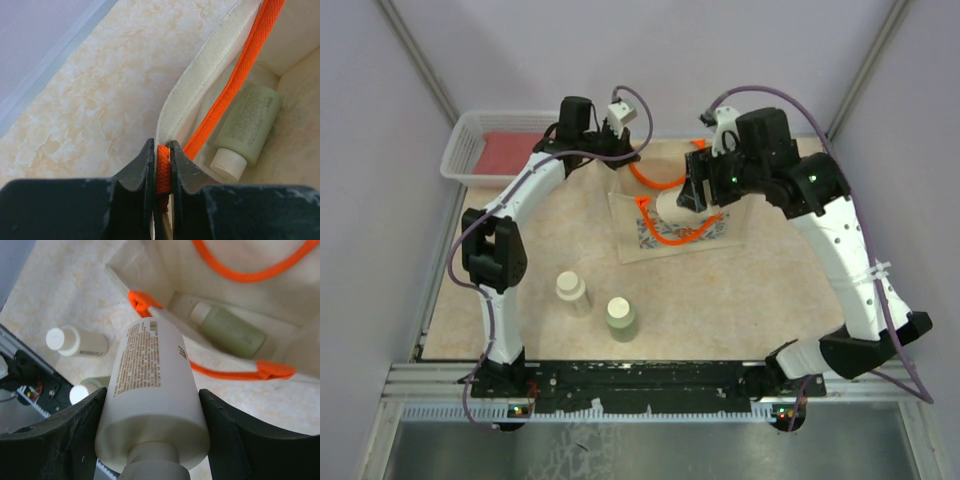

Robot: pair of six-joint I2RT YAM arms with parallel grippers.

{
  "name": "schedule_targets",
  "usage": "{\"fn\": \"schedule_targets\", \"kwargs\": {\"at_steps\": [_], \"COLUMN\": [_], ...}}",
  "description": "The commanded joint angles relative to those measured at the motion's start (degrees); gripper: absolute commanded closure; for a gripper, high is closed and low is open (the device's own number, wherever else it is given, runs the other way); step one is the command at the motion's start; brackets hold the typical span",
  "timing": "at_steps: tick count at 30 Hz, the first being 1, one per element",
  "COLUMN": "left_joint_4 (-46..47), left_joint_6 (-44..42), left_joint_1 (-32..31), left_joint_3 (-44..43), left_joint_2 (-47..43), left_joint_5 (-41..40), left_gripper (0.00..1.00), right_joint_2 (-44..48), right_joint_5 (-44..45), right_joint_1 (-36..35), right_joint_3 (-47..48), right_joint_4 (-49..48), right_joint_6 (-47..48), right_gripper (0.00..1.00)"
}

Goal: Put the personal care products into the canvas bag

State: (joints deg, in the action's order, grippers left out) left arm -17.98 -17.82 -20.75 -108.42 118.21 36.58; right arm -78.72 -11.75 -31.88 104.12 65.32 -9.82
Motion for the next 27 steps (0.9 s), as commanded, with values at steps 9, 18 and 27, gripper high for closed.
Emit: {"fn": "schedule_targets", "kwargs": {"at_steps": [9, 18, 27], "left_joint_4": [2.3, 2.6, 1.8], "left_joint_6": [0.2, 1.1, 1.5], "left_joint_1": [0.5, 0.5, 0.5], "left_joint_3": [2.7, 2.8, 2.0], "left_joint_2": [-4.4, -5.1, -4.7], "left_joint_5": [2.2, 2.9, 2.2], "left_gripper": [1.0, 1.0, 1.0], "right_joint_2": [-12.1, -22.3, -26.6], "right_joint_5": [-3.0, 2.2, 15.6], "right_joint_1": [8.5, 8.5, 8.3], "right_joint_3": [19.5, 20.3, 21.7], "right_joint_4": [-11.0, -4.3, 4.6], "right_joint_6": [8.3, 10.1, 11.3], "right_gripper": [1.0, 1.0, 1.0]}}
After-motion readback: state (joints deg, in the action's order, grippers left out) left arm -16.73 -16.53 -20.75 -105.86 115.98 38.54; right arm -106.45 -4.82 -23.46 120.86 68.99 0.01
